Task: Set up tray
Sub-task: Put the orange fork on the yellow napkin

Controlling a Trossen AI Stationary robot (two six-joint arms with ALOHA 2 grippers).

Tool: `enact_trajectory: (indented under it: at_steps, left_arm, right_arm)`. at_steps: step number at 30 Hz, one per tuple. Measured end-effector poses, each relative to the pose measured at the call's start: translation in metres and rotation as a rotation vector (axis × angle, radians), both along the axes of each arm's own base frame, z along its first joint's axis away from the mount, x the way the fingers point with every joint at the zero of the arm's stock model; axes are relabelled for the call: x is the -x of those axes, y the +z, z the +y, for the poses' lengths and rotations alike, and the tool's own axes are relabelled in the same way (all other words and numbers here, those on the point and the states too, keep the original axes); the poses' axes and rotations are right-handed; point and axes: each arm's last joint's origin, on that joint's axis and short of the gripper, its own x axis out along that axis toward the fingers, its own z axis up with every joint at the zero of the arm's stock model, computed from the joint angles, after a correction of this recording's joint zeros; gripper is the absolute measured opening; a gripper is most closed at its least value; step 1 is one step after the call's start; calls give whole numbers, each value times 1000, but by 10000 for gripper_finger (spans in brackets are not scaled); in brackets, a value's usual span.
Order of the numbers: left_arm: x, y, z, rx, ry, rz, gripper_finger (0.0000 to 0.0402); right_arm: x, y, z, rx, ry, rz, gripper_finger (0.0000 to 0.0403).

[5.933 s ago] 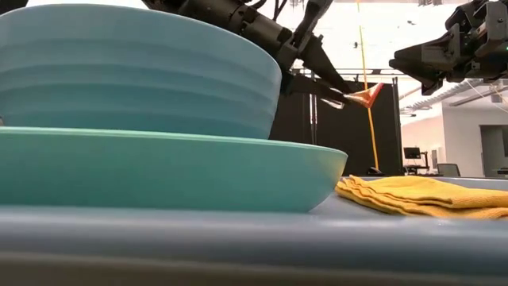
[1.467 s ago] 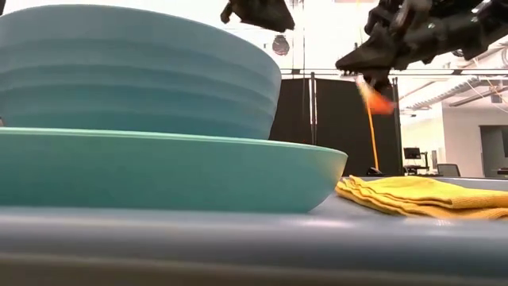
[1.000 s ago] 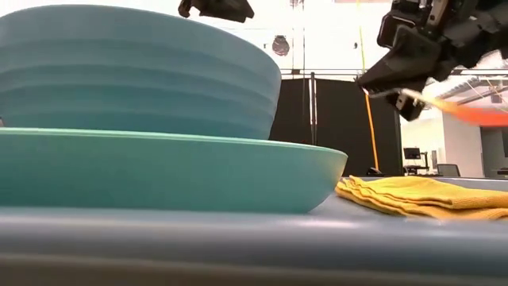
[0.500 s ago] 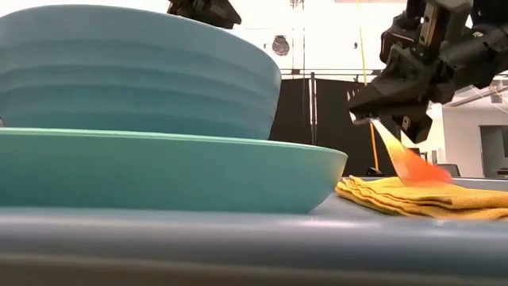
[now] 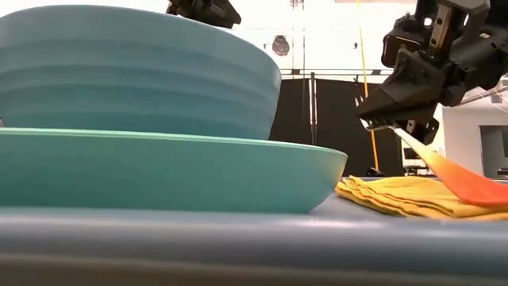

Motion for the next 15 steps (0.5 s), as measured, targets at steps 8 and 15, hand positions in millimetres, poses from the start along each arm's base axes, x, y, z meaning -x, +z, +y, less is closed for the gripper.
enact_trajectory:
  at_steps: [8,15]
  left_arm:
    - [0,0,0,-1,12,-1,122]
    - [0,0,0,4,13,-6,122]
  right_arm:
    - [5,-10,-3,-1,-32,109,2]
    - [5,-10,-3,12,-29,104,33]
